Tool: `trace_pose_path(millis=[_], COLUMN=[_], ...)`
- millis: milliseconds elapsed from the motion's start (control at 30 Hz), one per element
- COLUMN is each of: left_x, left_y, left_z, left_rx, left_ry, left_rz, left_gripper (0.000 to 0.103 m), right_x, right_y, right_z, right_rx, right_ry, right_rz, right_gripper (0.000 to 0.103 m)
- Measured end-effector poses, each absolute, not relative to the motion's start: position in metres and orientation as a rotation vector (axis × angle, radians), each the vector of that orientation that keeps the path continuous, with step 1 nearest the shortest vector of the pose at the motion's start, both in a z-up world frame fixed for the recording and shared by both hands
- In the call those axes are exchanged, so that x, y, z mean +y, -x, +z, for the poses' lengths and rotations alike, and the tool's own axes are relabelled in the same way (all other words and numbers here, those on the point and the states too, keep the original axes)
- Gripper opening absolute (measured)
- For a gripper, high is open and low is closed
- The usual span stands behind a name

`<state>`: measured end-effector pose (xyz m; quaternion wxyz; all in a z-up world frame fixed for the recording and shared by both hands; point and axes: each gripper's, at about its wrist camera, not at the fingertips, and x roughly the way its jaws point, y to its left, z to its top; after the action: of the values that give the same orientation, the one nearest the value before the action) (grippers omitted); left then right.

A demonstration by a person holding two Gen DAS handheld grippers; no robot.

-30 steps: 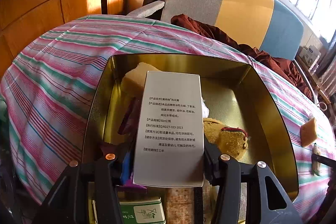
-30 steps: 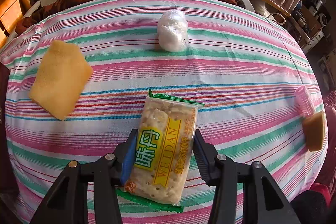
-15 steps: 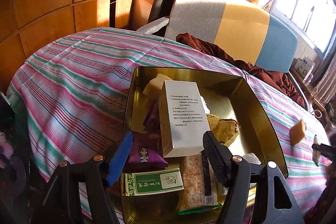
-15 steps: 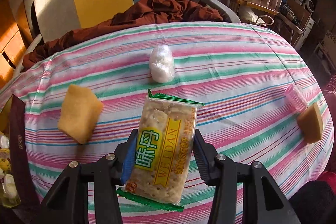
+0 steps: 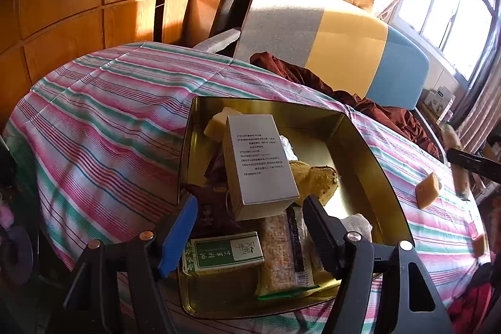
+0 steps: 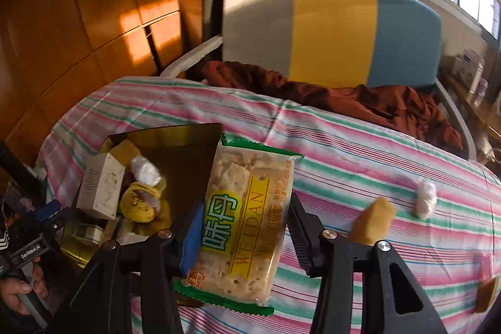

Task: Organize objects
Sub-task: 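Carry WEIDAN cracker packet into gold tray and open right tool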

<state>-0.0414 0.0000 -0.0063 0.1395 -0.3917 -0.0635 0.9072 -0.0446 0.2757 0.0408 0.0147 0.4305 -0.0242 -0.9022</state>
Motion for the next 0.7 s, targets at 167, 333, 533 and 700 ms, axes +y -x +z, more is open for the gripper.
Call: trace_pose_path(millis=[167,333,533,700], left_x=[-0.009,-0.020,-0.025,-0.022], left_y=[0.037,0.037,0.039,0.038], left_z=[-0.004,-0.006,-0.010,-0.010], left_rx=[-0.196,-0.223,-0.235,-0.227], left_ry=[1.122,1.129,1.146,1.151], left_rz=[2.623,2.630,2.626,2.623], left_gripper=[0.073,0.073,0.073,0.074], right_x=[0.220,0.201,0.198,0.201], right_y=[0.094,0.121,0.132,0.130], right_z=[-0.004,-0.041,-0.055,-0.059], right_rx=[0.110,0.219,0.215,0.186], right_ry=[-1.496,-1.633,-1.666,-1.663], right_rz=[-2.658,-2.590,-2.568,-2.576], right_gripper=[0.050,0.050,0.050,0.053])
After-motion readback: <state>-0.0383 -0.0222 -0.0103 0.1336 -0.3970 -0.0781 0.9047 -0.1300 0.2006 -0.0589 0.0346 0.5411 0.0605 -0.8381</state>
